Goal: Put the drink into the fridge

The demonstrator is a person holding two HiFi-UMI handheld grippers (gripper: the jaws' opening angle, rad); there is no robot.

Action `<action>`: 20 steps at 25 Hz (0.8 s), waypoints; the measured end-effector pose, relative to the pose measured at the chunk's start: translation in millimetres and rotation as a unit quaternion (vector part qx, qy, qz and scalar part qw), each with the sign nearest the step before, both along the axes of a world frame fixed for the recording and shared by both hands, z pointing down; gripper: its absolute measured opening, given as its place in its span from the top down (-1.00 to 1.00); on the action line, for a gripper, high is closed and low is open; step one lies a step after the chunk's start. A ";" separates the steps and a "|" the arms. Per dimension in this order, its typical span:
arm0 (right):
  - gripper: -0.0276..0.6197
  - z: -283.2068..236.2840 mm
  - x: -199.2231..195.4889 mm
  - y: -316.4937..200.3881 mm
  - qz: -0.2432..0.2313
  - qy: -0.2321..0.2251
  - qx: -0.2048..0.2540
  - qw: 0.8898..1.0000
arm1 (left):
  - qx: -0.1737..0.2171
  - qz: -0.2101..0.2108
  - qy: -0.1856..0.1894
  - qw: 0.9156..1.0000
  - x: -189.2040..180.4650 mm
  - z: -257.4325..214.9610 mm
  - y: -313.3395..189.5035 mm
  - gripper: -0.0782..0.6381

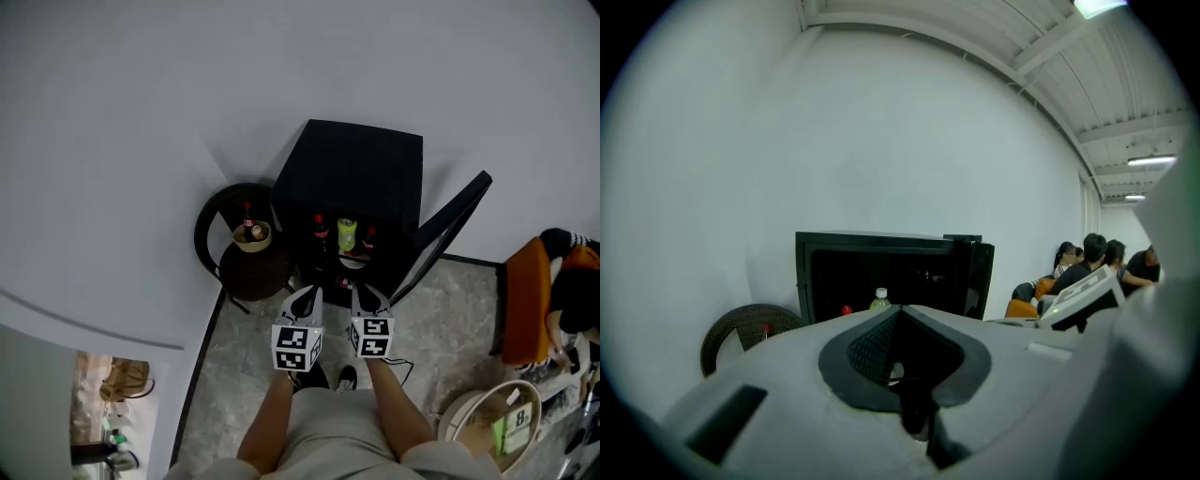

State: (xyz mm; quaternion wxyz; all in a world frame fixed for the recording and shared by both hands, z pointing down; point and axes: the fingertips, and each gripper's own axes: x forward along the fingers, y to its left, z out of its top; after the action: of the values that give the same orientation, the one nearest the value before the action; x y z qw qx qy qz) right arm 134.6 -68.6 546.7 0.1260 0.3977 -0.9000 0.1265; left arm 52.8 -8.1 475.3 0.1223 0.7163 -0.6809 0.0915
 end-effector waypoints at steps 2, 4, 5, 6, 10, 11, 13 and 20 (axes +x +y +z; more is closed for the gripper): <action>0.84 -5.2 -4.2 16.4 -0.015 -0.016 -0.001 1.000 | -0.001 0.001 -0.005 1.000 -0.7 -0.9 8.1 0.76; 0.89 -10.6 -6.9 31.6 -0.031 -0.029 -0.001 0.999 | -0.002 0.004 -0.008 1.000 -1.0 -1.8 17.2 0.76; 0.89 -12.9 -7.4 37.5 -0.039 -0.032 -0.001 0.999 | -0.001 0.004 -0.006 1.000 -0.8 -2.0 21.0 0.76; 0.89 -14.5 -7.1 41.7 -0.045 -0.035 -0.002 0.998 | 0.000 0.005 -0.003 1.000 -0.3 -1.9 23.9 0.76; 0.89 -10.6 6.1 44.5 -0.043 -0.031 -0.012 0.999 | -0.002 0.009 0.004 1.000 3.7 4.6 27.9 0.76; 0.89 -9.2 11.6 42.2 -0.037 -0.028 -0.013 0.999 | -0.003 0.009 0.006 1.000 4.6 6.3 27.4 0.76; 0.89 -9.9 21.7 33.6 -0.023 -0.025 -0.012 0.999 | 0.000 0.008 0.010 1.000 6.2 6.8 23.8 0.76; 0.90 -10.4 34.6 20.5 -0.013 -0.007 -0.008 1.000 | 0.002 0.008 0.014 1.000 7.9 4.0 19.7 0.76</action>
State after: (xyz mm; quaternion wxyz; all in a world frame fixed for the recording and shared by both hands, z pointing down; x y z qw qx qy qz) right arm 169.2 -48.0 536.3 0.1246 0.3839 -0.9049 0.1350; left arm 60.6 11.6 479.3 0.1294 0.7230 -0.6738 0.0808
